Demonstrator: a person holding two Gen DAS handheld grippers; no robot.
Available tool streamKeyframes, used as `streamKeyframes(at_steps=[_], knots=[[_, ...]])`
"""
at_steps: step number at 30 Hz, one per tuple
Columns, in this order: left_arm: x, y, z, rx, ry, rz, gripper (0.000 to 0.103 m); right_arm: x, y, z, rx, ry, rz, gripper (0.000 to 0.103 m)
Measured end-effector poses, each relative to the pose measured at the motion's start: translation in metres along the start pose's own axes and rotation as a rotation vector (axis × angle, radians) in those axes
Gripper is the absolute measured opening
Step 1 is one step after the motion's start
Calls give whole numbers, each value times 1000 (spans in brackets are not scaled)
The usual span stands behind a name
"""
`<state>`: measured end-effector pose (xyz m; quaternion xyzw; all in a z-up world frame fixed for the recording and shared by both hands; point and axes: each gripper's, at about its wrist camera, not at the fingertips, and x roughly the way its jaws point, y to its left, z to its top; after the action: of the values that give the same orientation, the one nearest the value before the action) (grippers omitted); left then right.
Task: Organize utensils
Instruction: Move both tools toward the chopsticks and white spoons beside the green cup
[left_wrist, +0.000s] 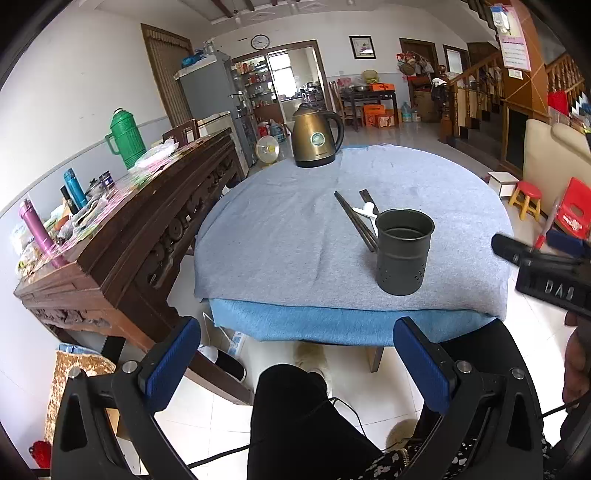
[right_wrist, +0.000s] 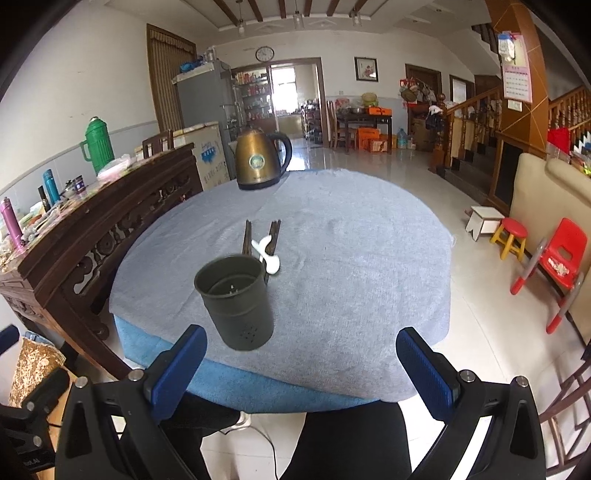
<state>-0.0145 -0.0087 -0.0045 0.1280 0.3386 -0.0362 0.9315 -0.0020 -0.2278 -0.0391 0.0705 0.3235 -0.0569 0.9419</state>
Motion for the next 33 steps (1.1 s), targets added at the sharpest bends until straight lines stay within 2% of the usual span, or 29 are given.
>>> streamKeyframes(at_steps=[6,14,26,33], knots=[[13,2,-2,-26,66,31,103,-6,1,-6,-13,1,7,103],[20,10,1,-55,64,81,103,-7,-1,-6,-1,-6,10,103],[44,14,16,-56,63,94,103,11,8,14,-26,-11,20,103],[60,12,17,-52,92,81,103,29,14,7,-34,42,32,103]])
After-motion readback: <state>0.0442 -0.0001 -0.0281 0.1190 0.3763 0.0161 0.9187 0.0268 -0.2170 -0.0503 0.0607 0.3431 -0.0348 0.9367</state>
